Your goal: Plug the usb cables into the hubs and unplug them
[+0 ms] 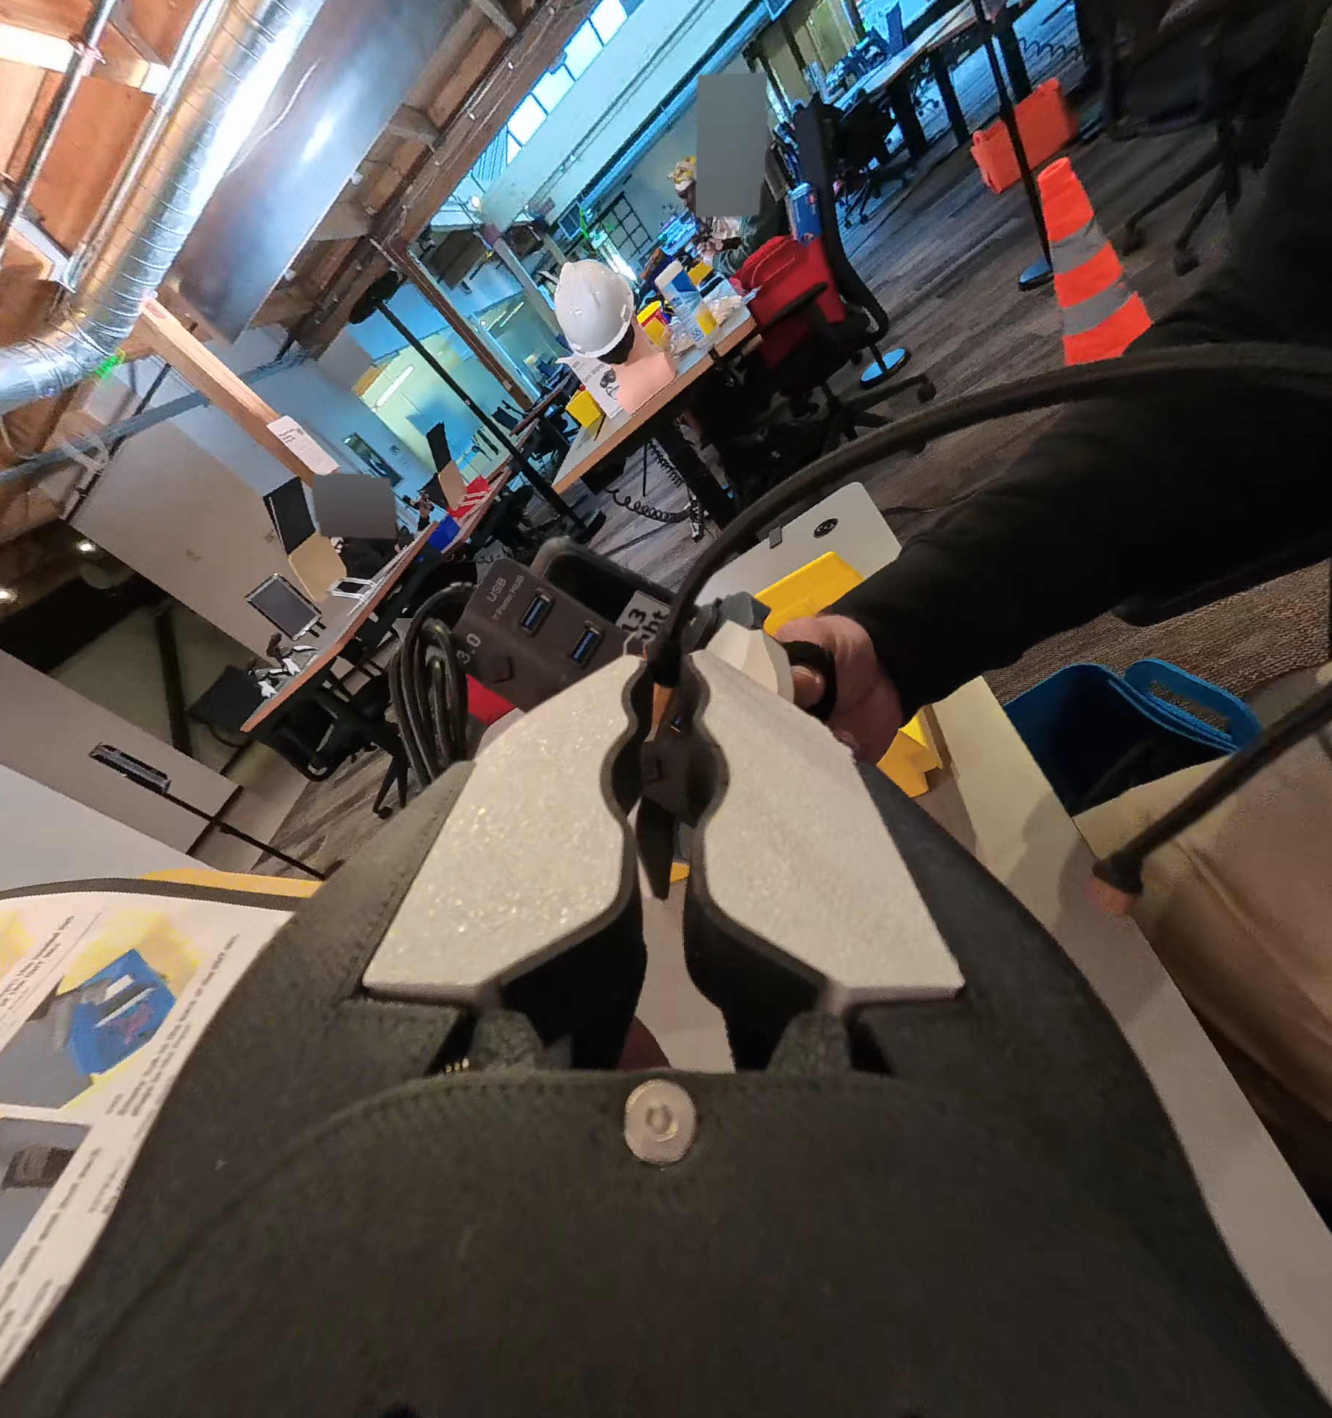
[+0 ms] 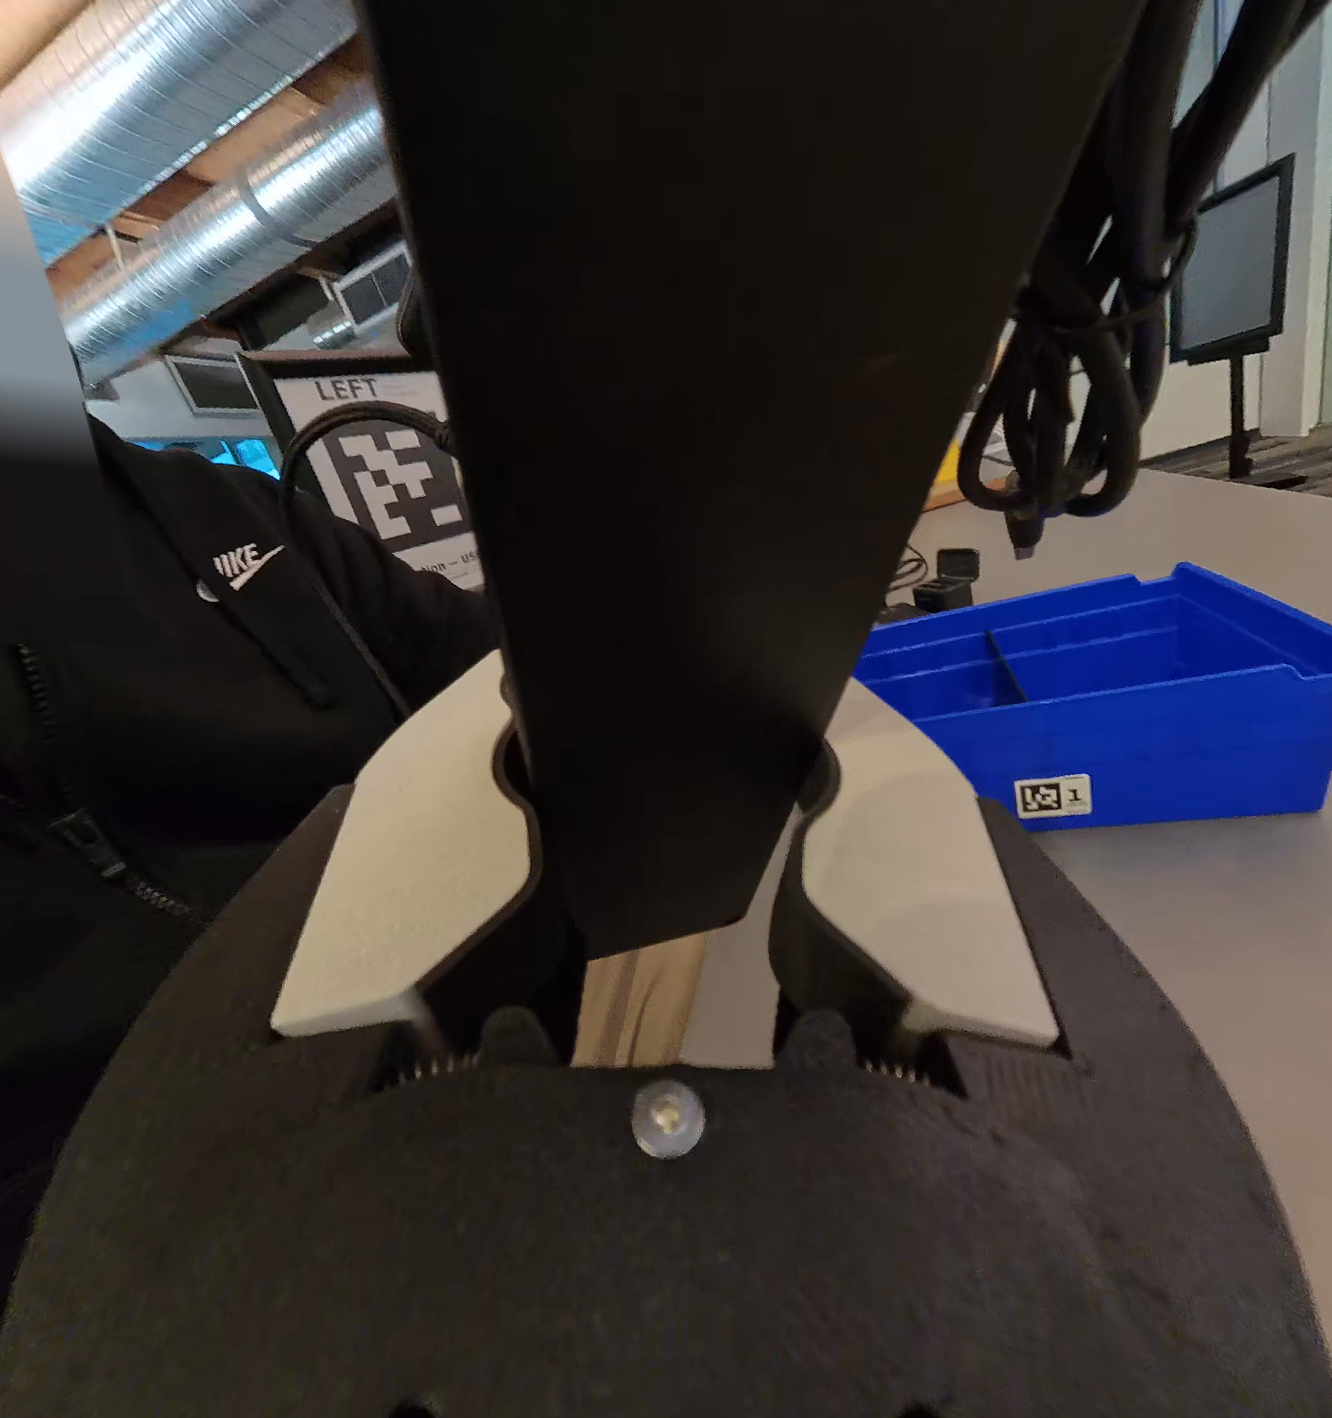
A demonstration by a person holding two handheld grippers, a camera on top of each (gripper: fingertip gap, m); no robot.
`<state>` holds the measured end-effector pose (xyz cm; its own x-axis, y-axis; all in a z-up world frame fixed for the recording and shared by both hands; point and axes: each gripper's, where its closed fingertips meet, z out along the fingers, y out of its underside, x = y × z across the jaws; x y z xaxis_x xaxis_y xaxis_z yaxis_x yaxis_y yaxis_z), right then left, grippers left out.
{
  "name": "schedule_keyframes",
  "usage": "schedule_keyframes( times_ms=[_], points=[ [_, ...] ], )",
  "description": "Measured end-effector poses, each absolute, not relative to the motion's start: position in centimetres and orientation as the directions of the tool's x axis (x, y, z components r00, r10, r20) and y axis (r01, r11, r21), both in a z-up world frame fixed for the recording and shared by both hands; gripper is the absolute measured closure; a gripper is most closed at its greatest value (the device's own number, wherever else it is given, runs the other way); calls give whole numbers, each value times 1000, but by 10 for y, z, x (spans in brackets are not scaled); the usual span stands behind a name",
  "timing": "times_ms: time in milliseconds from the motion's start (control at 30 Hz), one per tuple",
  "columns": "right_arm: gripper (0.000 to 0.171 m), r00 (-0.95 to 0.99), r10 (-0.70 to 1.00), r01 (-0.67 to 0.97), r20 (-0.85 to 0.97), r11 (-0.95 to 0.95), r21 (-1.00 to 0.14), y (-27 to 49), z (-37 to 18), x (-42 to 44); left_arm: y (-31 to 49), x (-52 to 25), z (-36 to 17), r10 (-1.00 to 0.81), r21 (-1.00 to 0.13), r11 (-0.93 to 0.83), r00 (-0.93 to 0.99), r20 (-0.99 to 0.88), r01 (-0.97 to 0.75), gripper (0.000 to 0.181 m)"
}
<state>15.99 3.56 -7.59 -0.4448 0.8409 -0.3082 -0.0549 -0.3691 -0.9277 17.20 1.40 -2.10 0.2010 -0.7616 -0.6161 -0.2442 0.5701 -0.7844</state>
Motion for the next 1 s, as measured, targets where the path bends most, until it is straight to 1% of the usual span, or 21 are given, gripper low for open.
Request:
schedule_keyframes(
  times_ms=[133, 267, 367, 433, 500, 533, 600, 667, 700, 767, 800, 867, 933, 967, 1000],
  points=[
    [104, -403, 859, -28, -316, -357, -934, 43, -85, 159, 31, 173, -36, -774, -793, 548, 198, -601, -267, 175],
    [104, -272, 902, -9, -335, -350, -937, 67, -97, 162, 60, 159, -65, -739, -732, 518, 200, -643, -443, 175],
    [104, -150, 934, -13, -324, -330, -944, 89, -103, 168, 86, 141, -105, -710, -634, 468, 165, -684, -616, 174],
    [104, -92, 945, -1, -315, -316, -949, 99, -108, 173, 100, 128, -141, -693, -534, 444, 102, -714, -720, 174],
    [104, -74, 940, -10, -333, -335, -942, 105, -109, 177, 110, 117, -181, -689, -426, 420, 23, -724, -801, 174],
    [104, -68, 937, -14, -342, -344, -939, 107, -109, 177, 114, 113, -199, -687, -379, 410, -7, -727, -830, 174],
    [104, -68, 937, -18, -344, -345, -938, 107, -108, 178, 121, 107, -229, -698, -326, 376, -33, -715, -868, 174],
    [104, -66, 940, -10, -335, -336, -942, 106, -108, 177, 125, 96, -251, -722, -263, 321, -56, -689, -910, 173],
    [104, -71, 941, -7, -331, -333, -943, 104, -107, 176, 124, 92, -258, -745, -250, 289, -53, -665, -924, 172],
    [104, -72, 943, -1, -326, -327, -945, 103, -107, 176, 121, 87, -262, -790, -265, 221, -13, -613, -939, 164],
    [104, -72, 943, 1, -324, -325, -946, 103, -107, 176, 124, 85, -257, -781, -278, 195, 23, -624, -940, 159],
    [104, -76, 943, -1, -325, -326, -945, 103, -107, 176, 123, 79, -250, -803, -330, 100, 120, -584, -939, 149],
    [104, -76, 942, -6, -327, -328, -945, 104, -106, 177, 124, 70, -248, -816, -386, -83, 285, -503, -919, 145],
    [104, -80, 941, -8, -328, -330, -944, 104, -105, 177, 127, 68, -247, -792, -424, -182, 388, -471, -887, 145],
    [104, -81, 941, -9, -328, -330, -944, 104, -105, 176, 124, 73, -250, -786, -474, -263, 472, -400, -840, 145]
  ],
)
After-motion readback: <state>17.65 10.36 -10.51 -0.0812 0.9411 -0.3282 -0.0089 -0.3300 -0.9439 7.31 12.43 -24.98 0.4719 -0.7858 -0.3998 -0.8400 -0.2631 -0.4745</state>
